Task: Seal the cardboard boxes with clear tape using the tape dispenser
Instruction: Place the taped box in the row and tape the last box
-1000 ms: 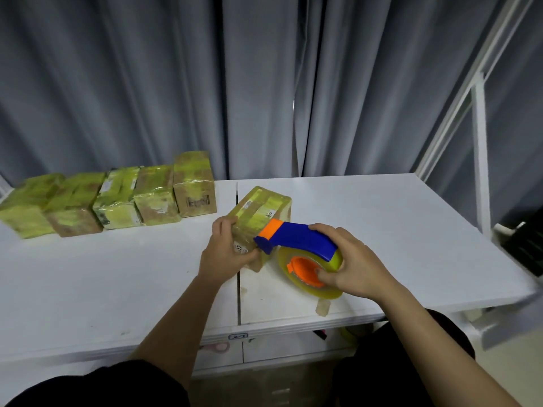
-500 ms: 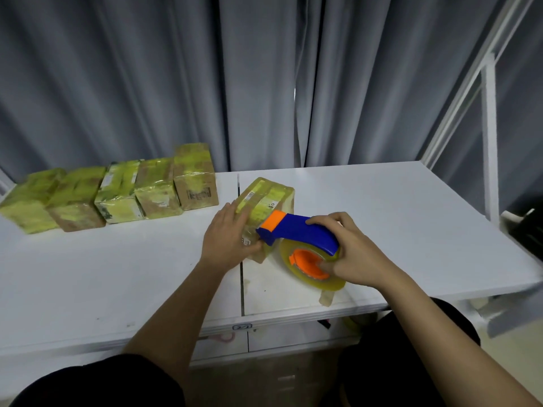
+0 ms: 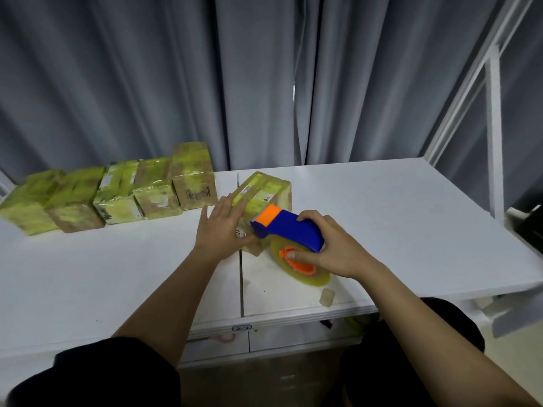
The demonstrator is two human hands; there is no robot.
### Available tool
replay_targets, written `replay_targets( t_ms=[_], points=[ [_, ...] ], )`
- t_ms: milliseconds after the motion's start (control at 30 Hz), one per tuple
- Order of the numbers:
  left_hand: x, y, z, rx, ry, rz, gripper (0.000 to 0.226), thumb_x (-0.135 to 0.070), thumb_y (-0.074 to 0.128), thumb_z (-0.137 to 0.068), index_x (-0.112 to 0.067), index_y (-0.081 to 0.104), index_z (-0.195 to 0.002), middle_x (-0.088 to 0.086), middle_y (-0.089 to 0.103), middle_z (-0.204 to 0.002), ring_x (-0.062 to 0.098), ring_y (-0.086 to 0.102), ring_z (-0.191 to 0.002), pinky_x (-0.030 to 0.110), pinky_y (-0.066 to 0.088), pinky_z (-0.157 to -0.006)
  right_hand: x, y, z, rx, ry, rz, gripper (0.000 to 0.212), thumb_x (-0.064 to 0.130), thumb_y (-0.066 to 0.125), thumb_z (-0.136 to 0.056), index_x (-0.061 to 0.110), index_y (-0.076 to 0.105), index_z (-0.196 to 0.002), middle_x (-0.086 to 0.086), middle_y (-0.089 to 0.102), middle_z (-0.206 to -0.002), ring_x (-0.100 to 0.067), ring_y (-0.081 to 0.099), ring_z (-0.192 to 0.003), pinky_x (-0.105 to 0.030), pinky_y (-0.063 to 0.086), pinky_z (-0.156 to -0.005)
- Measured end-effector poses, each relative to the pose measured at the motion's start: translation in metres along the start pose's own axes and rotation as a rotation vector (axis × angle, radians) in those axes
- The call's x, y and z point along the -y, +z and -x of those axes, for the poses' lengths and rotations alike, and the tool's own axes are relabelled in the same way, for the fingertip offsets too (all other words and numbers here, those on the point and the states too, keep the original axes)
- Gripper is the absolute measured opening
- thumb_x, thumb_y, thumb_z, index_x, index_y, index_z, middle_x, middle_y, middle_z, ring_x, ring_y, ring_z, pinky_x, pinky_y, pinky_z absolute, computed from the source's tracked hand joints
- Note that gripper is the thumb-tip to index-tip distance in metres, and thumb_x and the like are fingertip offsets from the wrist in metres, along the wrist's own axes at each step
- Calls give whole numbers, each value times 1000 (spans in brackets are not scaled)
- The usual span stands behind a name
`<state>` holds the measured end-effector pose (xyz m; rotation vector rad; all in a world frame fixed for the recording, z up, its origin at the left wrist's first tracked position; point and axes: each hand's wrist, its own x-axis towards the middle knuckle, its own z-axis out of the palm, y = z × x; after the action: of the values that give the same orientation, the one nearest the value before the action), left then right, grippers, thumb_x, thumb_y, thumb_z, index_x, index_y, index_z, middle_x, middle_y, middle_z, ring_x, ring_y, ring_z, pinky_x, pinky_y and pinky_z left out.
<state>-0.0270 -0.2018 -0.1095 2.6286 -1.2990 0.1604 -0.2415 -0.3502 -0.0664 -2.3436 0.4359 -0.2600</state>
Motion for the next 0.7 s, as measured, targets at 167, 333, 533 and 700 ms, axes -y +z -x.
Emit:
replay_targets(
  t_ms=[167, 333, 533, 700],
  points=[
    [-3, -9, 4, 104, 18, 91, 92, -51, 61, -84, -32, 2, -152, 1, 1, -161, 21, 1, -147, 43, 31, -109, -7, -1, 5, -64, -14, 171, 58, 51, 72, -77, 43, 38, -123, 13, 49, -110, -9, 54, -90, -19, 44, -70],
    [-5, -27, 0, 185, -19, 203, 61, -24, 40, -97, -35, 13, -151, -3, 3, -161, 17, 3, -147, 41, 25, -113, -14, 0, 4, -41, -31, 263, 60, 46, 71, -77, 41, 37, -126, 14, 54, -111, -7, 53, -86, -12, 34, -61],
    [-19, -28, -11, 25, -204, 256, 41, -51, 45, -95, -35, 56, -130, -3, 39, -150, 23, 48, -127, 37, 45, -93, -10, 10, 2, 70, -37, 246, 71, 41, 63, -86, 48, 23, -145, 6, 41, -113, -13, 51, -89, -12, 35, -66],
    [-24, -28, -22, 55, -289, 132, 51, -62, 50, -87, -30, 62, -123, 2, 60, -129, 24, 58, -112, 41, 45, -95, -3, 10, 3, 91, 2, 285, 76, 52, 64, -83, 51, 18, -143, 6, 41, -111, -14, 52, -87, -18, 39, -68]
  ],
)
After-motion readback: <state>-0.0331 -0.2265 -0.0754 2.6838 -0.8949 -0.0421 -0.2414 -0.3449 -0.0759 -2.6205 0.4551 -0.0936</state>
